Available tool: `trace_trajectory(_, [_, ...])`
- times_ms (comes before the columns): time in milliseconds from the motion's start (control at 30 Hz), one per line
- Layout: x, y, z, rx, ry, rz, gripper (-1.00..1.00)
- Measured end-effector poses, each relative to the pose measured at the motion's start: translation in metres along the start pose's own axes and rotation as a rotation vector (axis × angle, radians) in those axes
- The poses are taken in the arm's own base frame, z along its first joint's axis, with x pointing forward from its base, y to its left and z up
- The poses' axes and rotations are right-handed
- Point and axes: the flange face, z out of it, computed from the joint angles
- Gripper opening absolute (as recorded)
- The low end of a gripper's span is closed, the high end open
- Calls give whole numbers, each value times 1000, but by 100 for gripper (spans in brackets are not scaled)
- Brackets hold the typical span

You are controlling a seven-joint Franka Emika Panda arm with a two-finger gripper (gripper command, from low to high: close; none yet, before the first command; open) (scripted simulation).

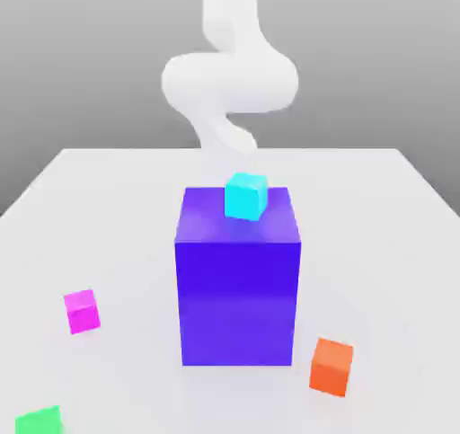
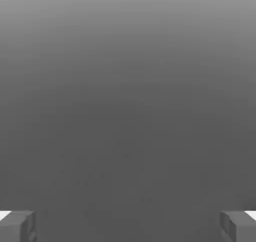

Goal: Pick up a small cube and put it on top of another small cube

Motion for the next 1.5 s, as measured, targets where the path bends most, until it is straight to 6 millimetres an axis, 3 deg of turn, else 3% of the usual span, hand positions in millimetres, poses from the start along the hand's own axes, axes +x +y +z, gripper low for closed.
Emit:
trace_trajectory(167, [21, 80, 123, -211, -32, 221, 0])
trace_trajectory(333, [20, 186, 212, -393, -68, 445, 0])
trace_trajectory(467, [-2, 279, 261, -527, -102, 633, 0])
trace_trajectory(600, [-39, 375, 288, -653, -135, 845, 0])
trace_trajectory(667, [-65, 412, 297, -707, -159, 937, 0])
trace_trajectory(700, [-74, 422, 303, -718, -166, 956, 0])
trace_trajectory(900, [-104, 454, 345, -732, -172, 972, 0])
trace_trajectory(933, [-108, 457, 349, -732, -172, 972, -100])
trace_trajectory(1167, [-107, 456, 349, -731, -172, 972, -100])
trace_trajectory(1400, [-79, 426, 308, -731, -172, 973, -100])
trace_trajectory(1500, [-57, 403, 321, -731, -171, 975, -100])
